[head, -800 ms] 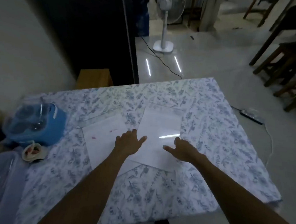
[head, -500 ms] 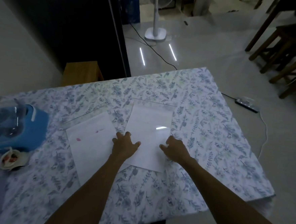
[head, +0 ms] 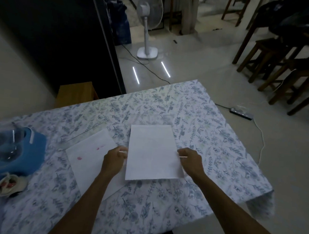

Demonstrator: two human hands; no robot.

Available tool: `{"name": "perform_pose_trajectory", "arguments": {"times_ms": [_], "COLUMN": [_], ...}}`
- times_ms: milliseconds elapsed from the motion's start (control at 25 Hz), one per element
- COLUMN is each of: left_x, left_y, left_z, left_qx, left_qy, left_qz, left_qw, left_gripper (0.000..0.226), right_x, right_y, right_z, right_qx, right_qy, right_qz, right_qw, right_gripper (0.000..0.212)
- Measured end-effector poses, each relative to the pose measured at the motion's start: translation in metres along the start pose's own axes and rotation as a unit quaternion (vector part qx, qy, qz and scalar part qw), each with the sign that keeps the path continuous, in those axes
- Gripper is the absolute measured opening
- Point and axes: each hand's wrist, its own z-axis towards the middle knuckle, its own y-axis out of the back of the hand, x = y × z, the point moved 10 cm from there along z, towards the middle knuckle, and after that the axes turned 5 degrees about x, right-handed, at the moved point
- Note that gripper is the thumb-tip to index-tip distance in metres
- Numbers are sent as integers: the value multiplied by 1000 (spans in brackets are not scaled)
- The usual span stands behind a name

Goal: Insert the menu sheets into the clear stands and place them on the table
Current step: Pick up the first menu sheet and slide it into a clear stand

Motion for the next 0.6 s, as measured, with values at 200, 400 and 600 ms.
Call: {"name": "perform_pose_trajectory", "arguments": {"times_ms": [200, 400, 600], "left_x": [-27, -68, -100], "left_y": [12, 40, 51], "left_z": [-41, -63, -43], "left_qx": [52, 10, -26], "left_qy": [-127, -194, -192], "left_qz": [-32, -76, -24], "left_qw": [990, 978, 981], "left_gripper": [42, 11, 12], "right_x": [-2, 39, 83], "right_y": [42, 67, 80], "right_z": [-47, -83, -63], "right_qx": [-31, -69, -95], "right_qy": [24, 95, 125], "right_qz": [125, 139, 24], "right_qw": [991, 983, 987], "right_gripper": [30, 9, 10]}}
